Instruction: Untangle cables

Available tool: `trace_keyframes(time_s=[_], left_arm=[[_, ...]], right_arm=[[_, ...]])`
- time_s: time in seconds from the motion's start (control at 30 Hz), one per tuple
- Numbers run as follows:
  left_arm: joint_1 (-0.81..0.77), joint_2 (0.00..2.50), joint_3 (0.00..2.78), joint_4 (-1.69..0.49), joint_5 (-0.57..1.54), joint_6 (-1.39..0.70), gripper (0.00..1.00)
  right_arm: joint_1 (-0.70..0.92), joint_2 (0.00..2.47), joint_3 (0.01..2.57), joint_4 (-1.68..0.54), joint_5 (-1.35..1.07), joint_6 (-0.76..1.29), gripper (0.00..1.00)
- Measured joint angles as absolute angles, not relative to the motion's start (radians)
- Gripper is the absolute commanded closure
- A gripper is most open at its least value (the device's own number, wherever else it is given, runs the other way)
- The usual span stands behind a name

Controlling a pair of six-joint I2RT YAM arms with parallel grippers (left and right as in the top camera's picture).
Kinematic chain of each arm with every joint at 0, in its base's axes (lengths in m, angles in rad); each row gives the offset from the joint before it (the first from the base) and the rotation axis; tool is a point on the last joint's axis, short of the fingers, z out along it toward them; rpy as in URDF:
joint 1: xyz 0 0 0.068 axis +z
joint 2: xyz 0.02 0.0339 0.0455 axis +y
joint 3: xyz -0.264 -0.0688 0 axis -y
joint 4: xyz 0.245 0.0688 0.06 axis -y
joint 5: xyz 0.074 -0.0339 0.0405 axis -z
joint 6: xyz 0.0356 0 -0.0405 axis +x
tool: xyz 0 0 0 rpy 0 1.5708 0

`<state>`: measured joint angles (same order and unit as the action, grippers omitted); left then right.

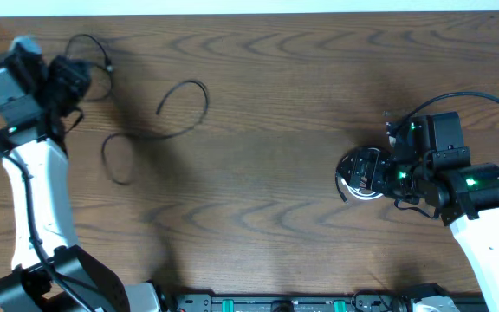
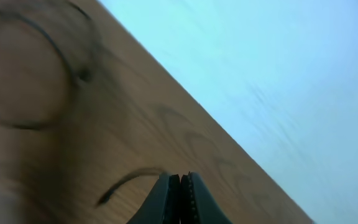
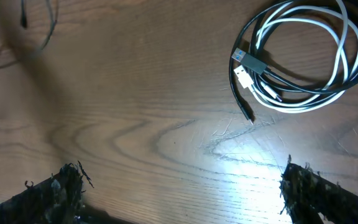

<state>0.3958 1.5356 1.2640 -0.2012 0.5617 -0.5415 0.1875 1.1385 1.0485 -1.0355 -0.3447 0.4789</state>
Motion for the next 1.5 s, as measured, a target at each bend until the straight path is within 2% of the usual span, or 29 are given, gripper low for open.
trace_keyframes(time_s=[0.23, 0.37, 0.43, 0.5, 0.83, 0.97, 1.13, 1.2, 1.5], left_arm=[[0.133, 1.536, 1.264, -0.201, 0.612, -0.442, 0.93], [0.006, 1.536, 1.264, -0.235, 0.537, -0.390, 0.92], [-0.016, 1.536, 1.264, -0.275, 0.458, -0.387, 0.83], [-0.016, 1.536, 1.265, -0.341, 0.354, -0.396, 0.71], [-0.009, 1.610, 1.264, -0.574, -0.028, -0.321, 0.36], [-0.003, 1.702, 1.264, -0.584, -0.160, -0.309, 0.30], [0.044, 1.818, 1.264, -0.602, -0.226, -0.318, 0.29], [0.073, 1.855, 1.264, -0.603, -0.239, -0.318, 0.21], [0.125, 1.949, 1.264, -0.603, -0.245, -0.366, 0.22]], right_arm=[[0.187, 1.139, 1.048, -1.036, -0.345, 0.479, 0.01], [0.187, 1.139, 1.048, -1.036, -0.345, 0.479, 0.01], [0.187, 1.139, 1.048, -1.035, -0.344, 0.479, 0.01], [0.187, 1.139, 1.048, -1.034, -0.345, 0.479, 0.01], [0.187, 1.139, 1.048, -1.036, -0.345, 0.479, 0.01], [0.187, 1.139, 1.048, -1.036, -0.345, 0.479, 0.01], [0.187, 1.139, 1.048, -1.036, -0.345, 0.479, 0.01], [0.187, 1.139, 1.048, -1.036, -0.345, 0.479, 0.01], [0.187, 1.139, 1.048, -1.036, -0.345, 0.479, 0.01]])
